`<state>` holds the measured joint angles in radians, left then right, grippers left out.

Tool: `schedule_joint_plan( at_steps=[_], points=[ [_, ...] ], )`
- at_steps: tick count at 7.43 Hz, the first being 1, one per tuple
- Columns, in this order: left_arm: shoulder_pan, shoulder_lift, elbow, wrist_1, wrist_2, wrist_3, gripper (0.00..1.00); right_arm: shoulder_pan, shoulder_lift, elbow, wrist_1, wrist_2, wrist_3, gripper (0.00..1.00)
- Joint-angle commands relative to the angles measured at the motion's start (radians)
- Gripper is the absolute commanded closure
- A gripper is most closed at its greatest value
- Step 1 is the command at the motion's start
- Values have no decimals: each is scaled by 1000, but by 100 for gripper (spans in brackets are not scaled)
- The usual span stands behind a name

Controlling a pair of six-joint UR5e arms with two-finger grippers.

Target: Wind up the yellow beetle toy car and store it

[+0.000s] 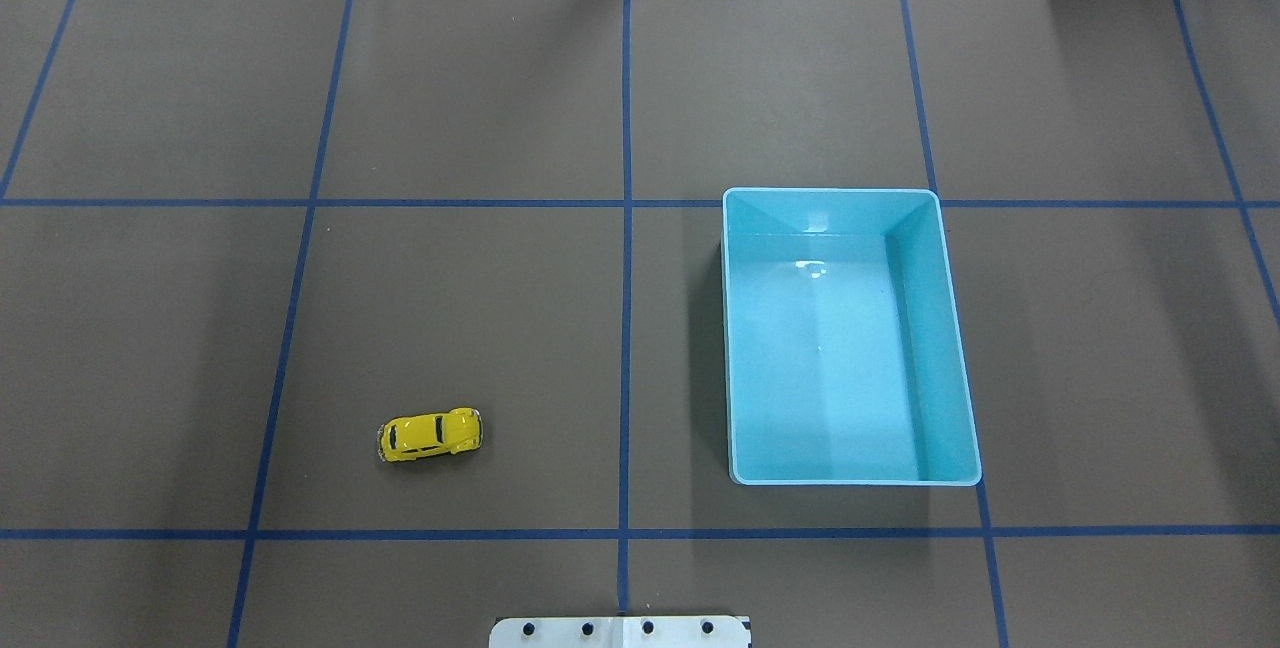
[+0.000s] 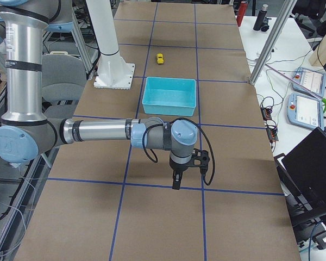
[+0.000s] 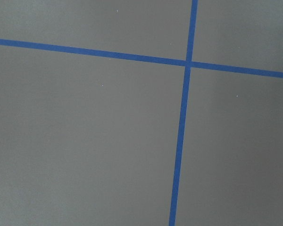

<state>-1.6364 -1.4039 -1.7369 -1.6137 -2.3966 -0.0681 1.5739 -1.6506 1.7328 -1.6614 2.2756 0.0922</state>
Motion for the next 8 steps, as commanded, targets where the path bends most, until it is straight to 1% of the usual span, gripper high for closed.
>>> schedule_joint_plan(
  at_steps=[1, 2, 3, 4, 6, 7, 8],
  points=[
    [4, 2, 2, 2, 4, 1, 0, 0, 0, -1, 0, -2, 1, 0],
    [1, 12, -10, 0, -1, 1, 0, 0, -1, -1, 0, -2, 1, 0],
    [6, -12, -16, -20, -1, 5, 0, 0, -2, -2, 0, -2, 0, 0],
    [45, -30, -32, -44, -1, 2, 0, 0, -2, -3, 0, -2, 0, 0],
    [183, -93, -94, -38, 10, 1, 0, 0, -2, -4, 0, -2, 0, 0],
    [251, -140, -140, -38, 10, 1, 0, 0, -2, -4, 0, -2, 1, 0],
    [320, -195, -159, -34, 11, -5, 0, 0, 0, -3, -1, -2, 0, 0]
  ],
)
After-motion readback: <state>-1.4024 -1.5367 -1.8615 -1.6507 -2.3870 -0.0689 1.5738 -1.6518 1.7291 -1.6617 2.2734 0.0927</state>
